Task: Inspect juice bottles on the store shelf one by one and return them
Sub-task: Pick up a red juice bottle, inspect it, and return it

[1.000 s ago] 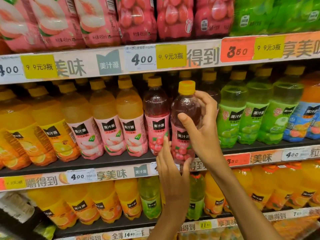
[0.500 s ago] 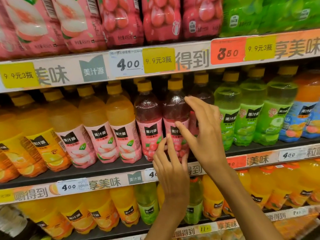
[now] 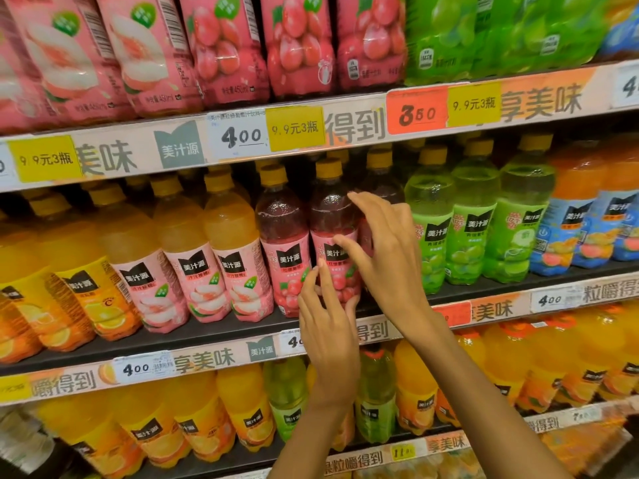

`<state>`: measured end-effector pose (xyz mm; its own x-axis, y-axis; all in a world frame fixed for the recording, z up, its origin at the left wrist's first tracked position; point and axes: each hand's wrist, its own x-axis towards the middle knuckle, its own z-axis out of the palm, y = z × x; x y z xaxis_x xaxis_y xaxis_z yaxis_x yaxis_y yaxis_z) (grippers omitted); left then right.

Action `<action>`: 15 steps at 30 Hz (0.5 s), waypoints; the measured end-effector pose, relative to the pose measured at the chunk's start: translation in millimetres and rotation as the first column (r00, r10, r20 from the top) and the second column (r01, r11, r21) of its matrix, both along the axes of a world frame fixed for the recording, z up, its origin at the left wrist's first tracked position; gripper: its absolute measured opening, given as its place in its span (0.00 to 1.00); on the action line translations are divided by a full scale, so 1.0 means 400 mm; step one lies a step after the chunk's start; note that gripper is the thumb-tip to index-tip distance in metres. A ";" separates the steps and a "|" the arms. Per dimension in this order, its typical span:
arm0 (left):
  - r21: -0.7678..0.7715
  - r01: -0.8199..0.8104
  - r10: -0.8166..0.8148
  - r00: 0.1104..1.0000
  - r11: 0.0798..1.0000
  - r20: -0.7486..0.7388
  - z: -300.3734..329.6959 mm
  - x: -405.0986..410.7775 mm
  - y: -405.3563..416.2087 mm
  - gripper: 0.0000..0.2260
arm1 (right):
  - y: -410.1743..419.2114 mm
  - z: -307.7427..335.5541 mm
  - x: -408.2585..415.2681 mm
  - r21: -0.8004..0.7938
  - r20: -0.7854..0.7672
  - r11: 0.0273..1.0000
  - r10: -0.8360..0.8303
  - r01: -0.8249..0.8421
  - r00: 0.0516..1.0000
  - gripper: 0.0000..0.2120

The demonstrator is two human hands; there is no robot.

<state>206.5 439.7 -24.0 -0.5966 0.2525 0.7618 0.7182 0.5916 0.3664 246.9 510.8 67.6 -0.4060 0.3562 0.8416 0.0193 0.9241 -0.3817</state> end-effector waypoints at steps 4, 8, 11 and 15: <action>0.033 0.039 -0.040 0.999 0.999 0.023 0.016 -0.001 -0.008 0.32 | 0.034 0.024 0.013 -0.013 -0.143 0.985 -0.170 0.170 0.975 0.23; 0.057 0.064 -0.065 0.998 0.996 0.007 0.025 0.003 -0.017 0.31 | 0.069 0.042 -0.002 0.085 -0.009 0.914 -0.398 0.397 0.917 0.22; 0.041 0.078 -0.077 0.997 0.996 -0.022 0.036 0.002 -0.021 0.31 | 0.081 0.040 -0.011 0.126 0.043 0.911 -0.401 0.393 0.915 0.20; 0.027 0.070 -0.070 0.997 0.997 -0.018 0.045 -0.007 -0.021 0.33 | 0.098 0.048 0.002 -0.105 -0.037 0.975 -0.202 0.198 0.979 0.23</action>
<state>203.7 431.5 -5.9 -0.5650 0.2720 0.7790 0.7638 0.5295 0.3691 247.5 549.9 86.6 -0.2790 0.5099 0.8137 0.1798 0.8601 -0.4774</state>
